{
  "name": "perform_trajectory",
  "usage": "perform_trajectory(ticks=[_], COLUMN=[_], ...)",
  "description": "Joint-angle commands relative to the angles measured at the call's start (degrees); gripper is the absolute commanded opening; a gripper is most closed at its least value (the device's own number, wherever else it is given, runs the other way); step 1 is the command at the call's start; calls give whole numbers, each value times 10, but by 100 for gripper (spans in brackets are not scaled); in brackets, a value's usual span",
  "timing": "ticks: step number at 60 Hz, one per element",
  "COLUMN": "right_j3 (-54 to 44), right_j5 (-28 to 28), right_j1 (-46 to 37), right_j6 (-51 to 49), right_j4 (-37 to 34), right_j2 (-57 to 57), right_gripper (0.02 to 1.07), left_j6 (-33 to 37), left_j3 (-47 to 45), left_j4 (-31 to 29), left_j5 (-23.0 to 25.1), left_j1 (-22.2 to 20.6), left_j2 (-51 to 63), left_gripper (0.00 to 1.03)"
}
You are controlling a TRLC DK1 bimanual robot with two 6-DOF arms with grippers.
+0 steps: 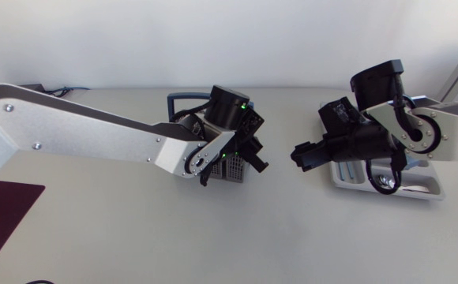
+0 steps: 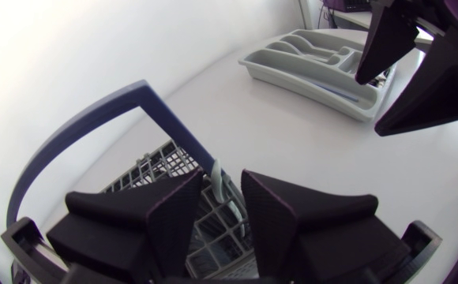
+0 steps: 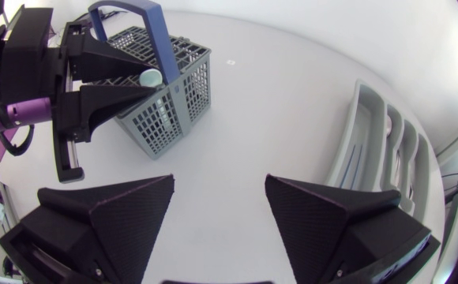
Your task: Transfer all utensils from the basket to the drawer tray.
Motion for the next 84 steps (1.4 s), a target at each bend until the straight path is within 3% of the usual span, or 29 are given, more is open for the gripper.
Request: perform_trajectory(ticks=[1,30,52,84], right_j3=[-13,-30,-37,-49], right_j5=[-17,-153,-155,-166], right_j1=[-3,-20,-23,-22], right_j6=[-12,-100,-113,-118], right_j4=[12,38,50,57], right_j2=[5,-2,8,-11], right_gripper=[86,91,91,91], left_j6=[12,12,13,18], left_j3=[13,6,-2,-17], left_j4=[9,17,19,16], left_j5=[-7,-7,-7,-6], left_j1=[2,0,-2,9], left_j2=[10,13,10,-34], left_gripper=[29,10,4,4])
